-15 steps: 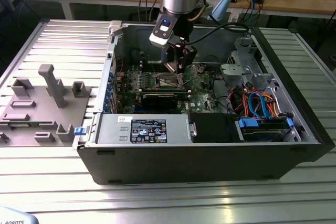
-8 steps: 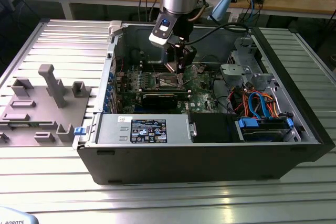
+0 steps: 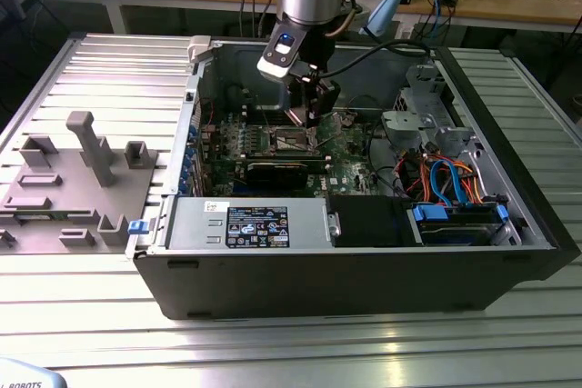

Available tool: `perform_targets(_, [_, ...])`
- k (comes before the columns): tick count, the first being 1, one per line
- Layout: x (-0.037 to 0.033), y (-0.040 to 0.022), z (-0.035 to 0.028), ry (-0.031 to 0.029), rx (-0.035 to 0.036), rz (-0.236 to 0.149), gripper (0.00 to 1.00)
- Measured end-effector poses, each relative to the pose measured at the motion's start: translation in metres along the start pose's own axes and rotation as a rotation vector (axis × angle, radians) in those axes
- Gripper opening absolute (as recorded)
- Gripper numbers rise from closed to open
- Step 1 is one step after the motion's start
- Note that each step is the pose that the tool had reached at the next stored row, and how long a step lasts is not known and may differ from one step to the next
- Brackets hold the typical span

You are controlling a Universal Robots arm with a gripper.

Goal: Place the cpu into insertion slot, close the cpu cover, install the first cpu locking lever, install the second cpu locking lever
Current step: 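Place the cpu into insertion slot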

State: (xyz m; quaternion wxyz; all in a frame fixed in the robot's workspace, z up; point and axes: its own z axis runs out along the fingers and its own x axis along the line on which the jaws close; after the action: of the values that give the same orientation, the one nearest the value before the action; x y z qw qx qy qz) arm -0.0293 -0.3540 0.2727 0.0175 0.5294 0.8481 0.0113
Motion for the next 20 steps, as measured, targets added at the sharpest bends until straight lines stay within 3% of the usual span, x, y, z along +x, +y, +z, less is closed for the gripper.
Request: perform_targets(20, [0.0,0.0,0.0009,-0.0016,0.0008,0.043,0.54])
